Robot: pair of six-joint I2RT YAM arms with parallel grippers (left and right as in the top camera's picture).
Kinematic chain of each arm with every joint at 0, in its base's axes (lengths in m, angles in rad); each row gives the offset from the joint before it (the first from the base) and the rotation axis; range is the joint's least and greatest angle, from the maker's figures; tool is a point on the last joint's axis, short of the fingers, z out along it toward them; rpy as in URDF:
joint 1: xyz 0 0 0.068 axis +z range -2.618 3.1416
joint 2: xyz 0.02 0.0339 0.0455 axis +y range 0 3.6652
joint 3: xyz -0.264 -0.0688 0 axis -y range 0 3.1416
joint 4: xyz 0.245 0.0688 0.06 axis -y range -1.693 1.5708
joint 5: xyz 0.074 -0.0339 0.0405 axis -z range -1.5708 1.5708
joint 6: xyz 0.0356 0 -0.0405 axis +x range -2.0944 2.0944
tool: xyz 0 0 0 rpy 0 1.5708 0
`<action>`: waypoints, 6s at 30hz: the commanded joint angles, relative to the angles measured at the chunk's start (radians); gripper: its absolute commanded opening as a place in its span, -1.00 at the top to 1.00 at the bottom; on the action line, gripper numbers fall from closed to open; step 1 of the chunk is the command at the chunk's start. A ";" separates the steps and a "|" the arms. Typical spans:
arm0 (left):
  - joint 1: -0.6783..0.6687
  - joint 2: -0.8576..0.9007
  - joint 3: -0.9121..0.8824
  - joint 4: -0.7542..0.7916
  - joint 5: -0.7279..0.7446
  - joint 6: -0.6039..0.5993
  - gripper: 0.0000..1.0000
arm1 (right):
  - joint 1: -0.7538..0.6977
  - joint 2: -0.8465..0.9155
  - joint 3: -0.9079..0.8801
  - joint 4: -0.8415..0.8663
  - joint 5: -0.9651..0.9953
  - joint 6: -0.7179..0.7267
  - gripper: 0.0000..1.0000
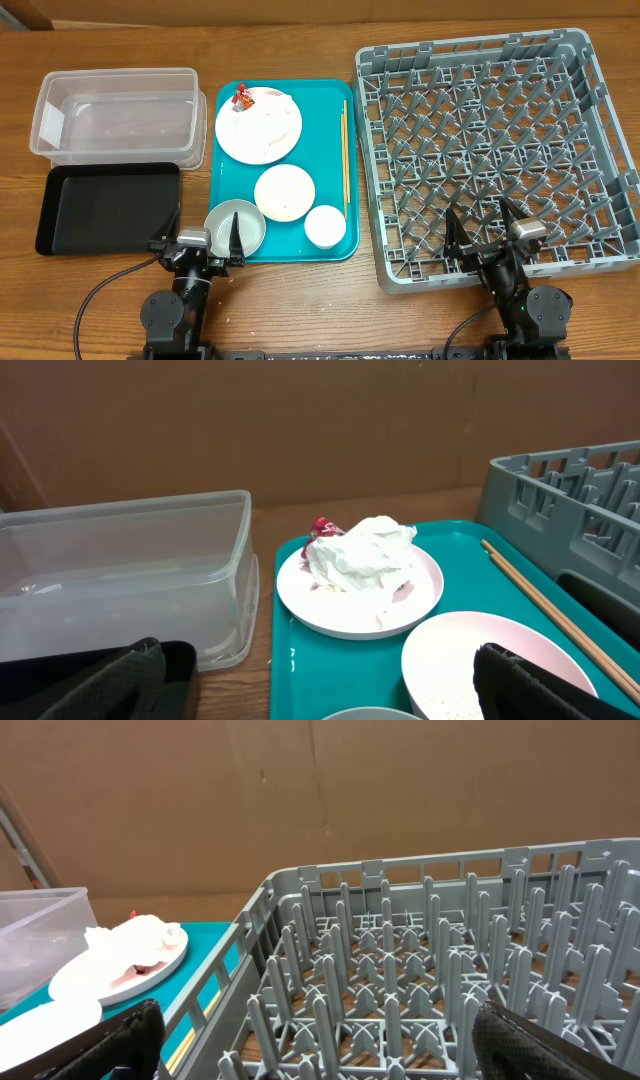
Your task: Sort waste into correct bins and load items into the dishwasher
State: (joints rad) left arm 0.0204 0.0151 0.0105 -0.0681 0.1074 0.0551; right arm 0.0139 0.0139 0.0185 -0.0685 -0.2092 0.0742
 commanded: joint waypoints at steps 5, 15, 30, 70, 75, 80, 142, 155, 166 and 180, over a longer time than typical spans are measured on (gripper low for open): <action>0.005 -0.010 -0.006 -0.002 -0.013 -0.006 -1.00 | -0.002 -0.011 -0.011 0.006 0.006 0.000 -0.99; 0.005 -0.010 -0.006 -0.002 -0.013 -0.006 -0.99 | -0.002 -0.011 -0.011 0.006 0.006 0.000 -0.99; 0.005 -0.010 -0.006 -0.002 -0.013 -0.006 -1.00 | -0.002 -0.011 -0.011 0.006 0.006 0.000 -1.00; 0.005 -0.010 -0.006 -0.001 -0.014 -0.006 -0.99 | -0.002 -0.011 -0.011 0.006 0.006 0.000 -0.99; 0.005 -0.010 -0.006 0.002 -0.005 -0.017 -1.00 | -0.002 -0.011 -0.011 0.005 0.028 0.004 -0.99; 0.005 -0.010 -0.006 0.014 0.031 -0.018 -1.00 | -0.002 -0.011 -0.011 0.030 0.027 0.004 -1.00; -0.225 2.264 1.694 -0.593 -0.171 -0.127 -0.80 | -0.002 1.224 1.007 -0.522 -0.323 0.004 -1.00; -0.223 2.192 1.707 -0.673 -0.170 -0.150 0.92 | -0.002 1.224 1.006 -0.522 -0.315 0.004 -1.00; -0.137 1.767 1.708 -0.799 -0.205 -0.236 0.92 | -0.002 1.224 1.006 -0.522 -0.315 0.004 -1.00; 0.254 1.976 1.692 -0.829 -0.283 -1.037 0.92 | -0.002 1.224 1.006 -0.522 -0.315 0.004 -1.00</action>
State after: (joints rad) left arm 0.2604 1.8946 1.7119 -0.8909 -0.1734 -0.7158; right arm 0.0139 1.2373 1.0012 -0.5953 -0.5240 0.0780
